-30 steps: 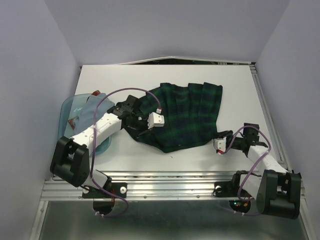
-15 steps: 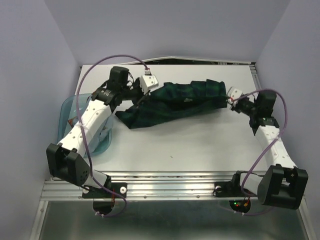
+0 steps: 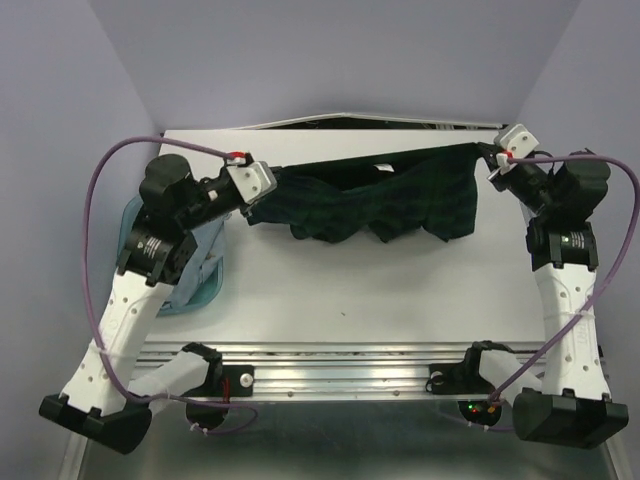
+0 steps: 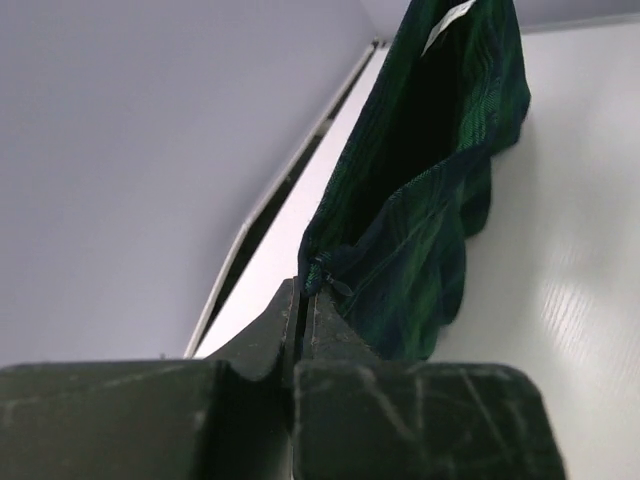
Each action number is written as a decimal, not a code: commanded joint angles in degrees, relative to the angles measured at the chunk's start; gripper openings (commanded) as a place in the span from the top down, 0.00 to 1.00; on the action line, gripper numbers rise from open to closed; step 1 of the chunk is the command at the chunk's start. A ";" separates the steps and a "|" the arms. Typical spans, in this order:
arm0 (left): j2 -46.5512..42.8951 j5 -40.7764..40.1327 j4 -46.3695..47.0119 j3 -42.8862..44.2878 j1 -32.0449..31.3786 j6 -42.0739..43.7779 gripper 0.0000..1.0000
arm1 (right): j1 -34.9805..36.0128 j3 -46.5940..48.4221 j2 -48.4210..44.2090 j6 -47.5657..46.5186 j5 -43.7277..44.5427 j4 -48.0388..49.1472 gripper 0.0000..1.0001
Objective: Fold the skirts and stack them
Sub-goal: Flatten the skirt out
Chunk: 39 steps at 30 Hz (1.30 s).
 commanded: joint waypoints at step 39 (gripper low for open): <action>24.00 19.23 14.47 9.01 4.63 -7.63 1.00 | -1.47 4.96 16.20 11.12 -3.79 3.71 0.99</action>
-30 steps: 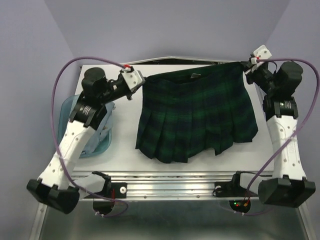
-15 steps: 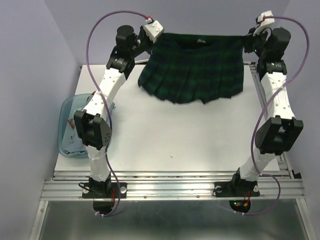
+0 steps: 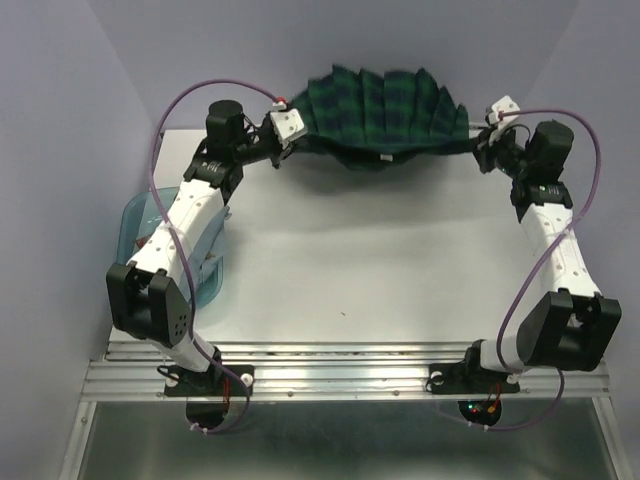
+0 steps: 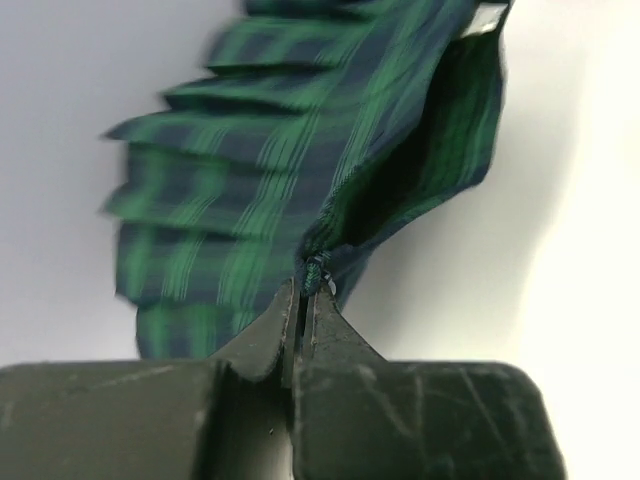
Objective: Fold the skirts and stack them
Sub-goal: Flatten the skirt out
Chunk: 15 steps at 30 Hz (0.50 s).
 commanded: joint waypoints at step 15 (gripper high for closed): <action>-5.58 -14.46 11.00 18.00 -5.66 -33.98 1.00 | 3.01 32.00 4.96 31.41 9.09 2.53 0.99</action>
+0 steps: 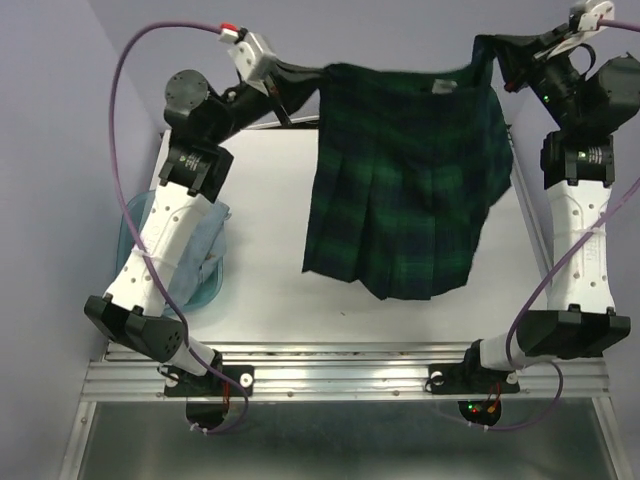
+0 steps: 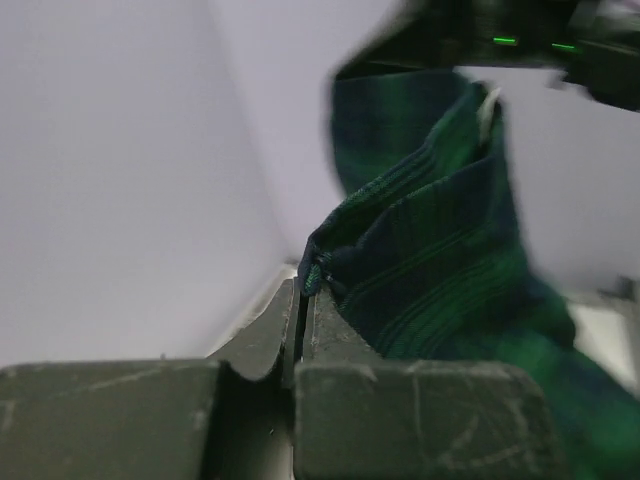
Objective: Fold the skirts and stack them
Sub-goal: Flatten the skirt out
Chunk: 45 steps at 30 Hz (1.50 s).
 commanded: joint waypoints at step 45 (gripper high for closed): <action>-1.25 -11.12 -9.92 -9.05 7.17 24.20 1.00 | -0.11 -10.65 6.37 -21.42 21.02 -2.57 0.99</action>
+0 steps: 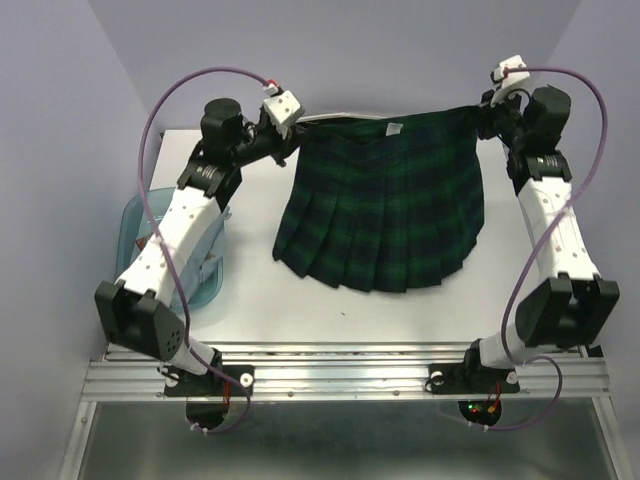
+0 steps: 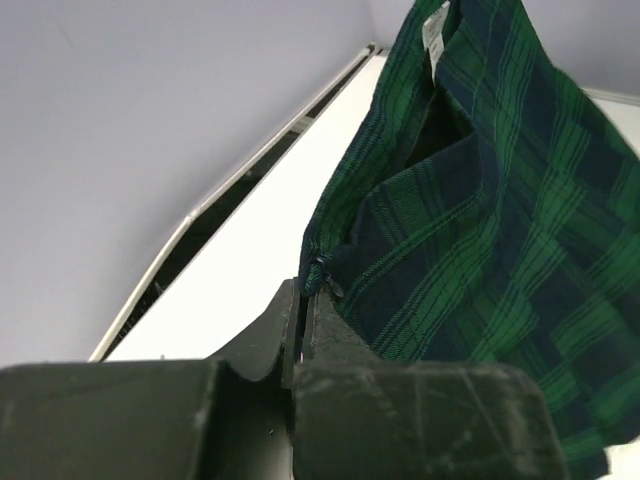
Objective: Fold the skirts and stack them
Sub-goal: Flatten the skirt out
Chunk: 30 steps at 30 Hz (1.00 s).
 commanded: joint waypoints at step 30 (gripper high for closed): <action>5.69 8.82 -9.01 -24.98 3.49 50.84 0.87 | -0.72 -38.92 -8.97 -51.08 -13.54 -10.43 0.99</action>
